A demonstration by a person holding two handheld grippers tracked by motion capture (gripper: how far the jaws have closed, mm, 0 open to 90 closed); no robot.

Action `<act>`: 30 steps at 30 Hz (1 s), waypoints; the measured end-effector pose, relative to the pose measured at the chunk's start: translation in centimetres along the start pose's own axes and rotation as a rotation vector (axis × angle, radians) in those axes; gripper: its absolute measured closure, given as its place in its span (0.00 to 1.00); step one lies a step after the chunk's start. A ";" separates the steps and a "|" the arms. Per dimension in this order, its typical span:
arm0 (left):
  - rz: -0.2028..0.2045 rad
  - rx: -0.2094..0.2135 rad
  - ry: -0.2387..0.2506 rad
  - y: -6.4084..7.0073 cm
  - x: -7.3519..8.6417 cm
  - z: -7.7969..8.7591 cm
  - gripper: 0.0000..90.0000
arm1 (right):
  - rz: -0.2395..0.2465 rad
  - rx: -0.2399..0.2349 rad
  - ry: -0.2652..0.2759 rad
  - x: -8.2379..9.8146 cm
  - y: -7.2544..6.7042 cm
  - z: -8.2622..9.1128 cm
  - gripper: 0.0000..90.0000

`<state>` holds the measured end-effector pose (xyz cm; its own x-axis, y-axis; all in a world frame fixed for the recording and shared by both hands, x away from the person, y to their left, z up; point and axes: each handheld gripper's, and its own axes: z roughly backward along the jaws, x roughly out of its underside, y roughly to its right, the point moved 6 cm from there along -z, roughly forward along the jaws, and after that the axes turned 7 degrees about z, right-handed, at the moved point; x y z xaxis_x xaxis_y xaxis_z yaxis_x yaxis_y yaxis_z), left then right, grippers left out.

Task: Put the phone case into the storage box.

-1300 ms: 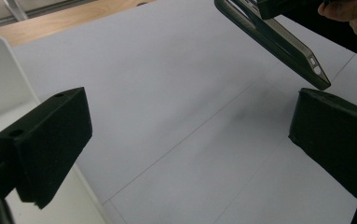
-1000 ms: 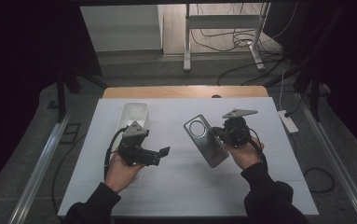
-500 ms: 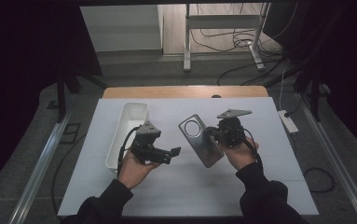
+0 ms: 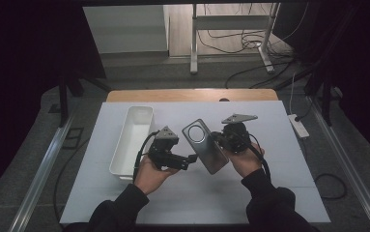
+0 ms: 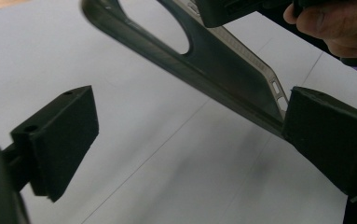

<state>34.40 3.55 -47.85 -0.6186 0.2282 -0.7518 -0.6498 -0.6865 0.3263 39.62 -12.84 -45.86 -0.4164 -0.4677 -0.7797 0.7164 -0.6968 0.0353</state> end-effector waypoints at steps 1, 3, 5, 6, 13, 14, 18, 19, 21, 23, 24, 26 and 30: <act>-0.004 0.001 -0.003 0.1 0.0 -0.1 0.07 | 0.002 -0.001 0.001 0.0 -0.1 -0.1 0.98; -0.003 0.009 -0.008 0.2 0.1 -0.4 0.11 | 0.002 -0.004 0.001 0.0 -0.2 -0.1 0.98; 0.000 0.018 -0.012 0.2 0.1 -0.6 0.14 | 0.001 -0.005 0.002 0.0 -0.4 -0.2 0.98; 0.003 0.026 -0.015 0.3 0.1 -0.6 0.16 | 0.003 -0.006 0.002 0.0 -0.4 -0.2 0.98; 0.040 0.064 -0.009 0.1 0.3 -0.7 0.33 | 0.009 -0.009 0.004 0.0 -0.8 -0.3 0.98; 0.042 0.068 -0.010 0.1 0.3 -0.7 0.35 | 0.008 -0.011 0.004 0.0 -0.9 -0.4 0.98; 0.050 0.081 -0.017 0.1 0.4 -0.7 0.45 | 0.014 -0.014 0.007 0.0 -1.0 -0.4 0.98; 0.050 0.081 -0.017 0.1 0.4 -0.7 0.47 | 0.016 -0.015 0.007 0.0 -1.1 -0.4 0.98; 0.050 0.087 -0.018 0.0 0.4 -0.7 0.50 | 0.016 -0.017 0.007 0.0 -1.1 -0.4 0.98; 0.057 0.095 -0.016 -0.1 0.4 -0.6 0.54 | 0.015 -0.016 0.007 0.0 -1.3 -0.4 0.98; 0.063 0.099 -0.010 -0.1 0.4 -0.6 0.56 | 0.020 -0.018 0.006 0.1 -1.3 -0.4 0.98; 0.081 0.119 -0.005 -0.3 0.4 -0.5 0.61 | 0.021 -0.019 0.009 0.1 -1.3 -0.4 0.98; 0.118 0.148 0.010 -0.5 0.3 -0.2 0.73 | 0.025 -0.023 0.011 0.2 -1.4 -0.3 0.98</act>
<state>34.61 3.86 -48.39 -0.6900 0.1448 -0.7091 -0.6318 -0.5986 0.4925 38.67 -11.77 -46.23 -0.3920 -0.4787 -0.7856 0.7396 -0.6719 0.0404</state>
